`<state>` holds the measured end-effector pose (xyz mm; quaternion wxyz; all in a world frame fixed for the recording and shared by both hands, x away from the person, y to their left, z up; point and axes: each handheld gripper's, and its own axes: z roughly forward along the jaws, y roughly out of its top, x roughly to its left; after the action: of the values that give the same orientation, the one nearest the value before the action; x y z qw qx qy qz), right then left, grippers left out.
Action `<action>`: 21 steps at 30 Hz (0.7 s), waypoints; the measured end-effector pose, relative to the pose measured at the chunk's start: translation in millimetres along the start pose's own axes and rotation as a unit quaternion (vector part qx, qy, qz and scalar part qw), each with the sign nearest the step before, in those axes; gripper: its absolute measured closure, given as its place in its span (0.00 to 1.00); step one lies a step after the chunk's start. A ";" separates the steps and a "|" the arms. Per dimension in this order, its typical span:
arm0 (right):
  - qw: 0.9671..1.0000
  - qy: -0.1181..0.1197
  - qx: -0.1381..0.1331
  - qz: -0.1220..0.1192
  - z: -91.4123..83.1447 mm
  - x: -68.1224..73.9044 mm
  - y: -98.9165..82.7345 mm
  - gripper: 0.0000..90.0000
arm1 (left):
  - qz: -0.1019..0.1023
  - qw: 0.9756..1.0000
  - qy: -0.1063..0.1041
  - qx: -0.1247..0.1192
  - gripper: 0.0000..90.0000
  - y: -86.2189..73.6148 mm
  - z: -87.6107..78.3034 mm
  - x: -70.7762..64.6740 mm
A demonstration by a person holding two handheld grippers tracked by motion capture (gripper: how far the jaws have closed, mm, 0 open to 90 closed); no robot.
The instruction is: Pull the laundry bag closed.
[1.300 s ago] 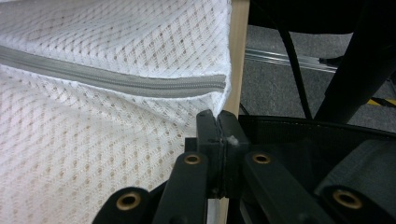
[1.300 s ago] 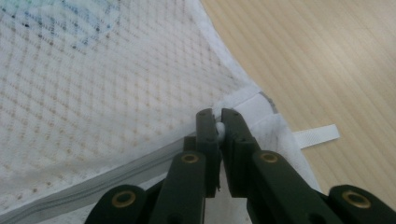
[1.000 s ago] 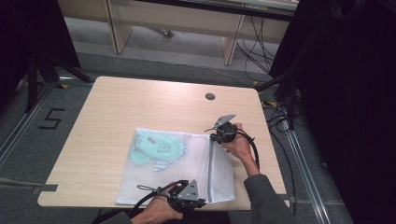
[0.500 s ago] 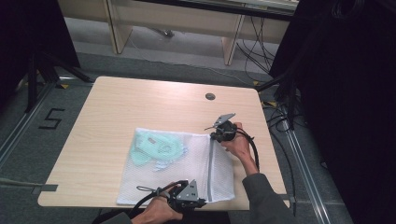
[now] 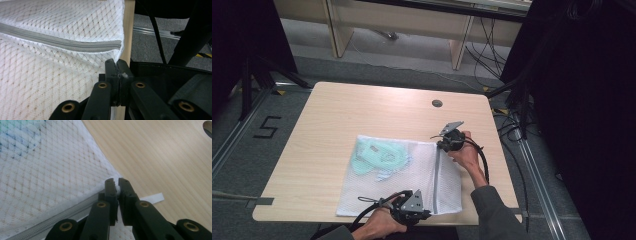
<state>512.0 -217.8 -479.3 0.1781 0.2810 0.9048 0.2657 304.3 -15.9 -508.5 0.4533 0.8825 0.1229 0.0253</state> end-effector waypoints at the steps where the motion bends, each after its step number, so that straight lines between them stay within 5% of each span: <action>1: 1.000 0.006 -0.004 -0.003 0.4 -1.3 0.6 0.96 | 0.002 1.000 0.003 0.007 0.99 -0.4 -0.2 1.0; 6: 1.000 -0.009 -0.008 0.005 2.3 -1.8 1.0 0.93 | -0.009 1.000 0.012 0.005 0.98 -1.9 1.0 4.5; 13: 1.000 -0.001 -0.011 0.019 1.6 1.3 3.8 0.86 | -0.011 1.000 0.011 0.010 0.96 -1.3 -0.4 5.2; 21: 0.999 -0.005 -0.024 0.036 -4.3 -0.5 5.0 0.66 | -0.012 1.000 0.013 0.016 0.82 -1.3 -4.1 9.6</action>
<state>512.4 -216.2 -472.9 0.1793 0.3105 0.8864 0.2927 312.8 -9.6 -507.7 0.4375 0.8877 0.1402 0.0293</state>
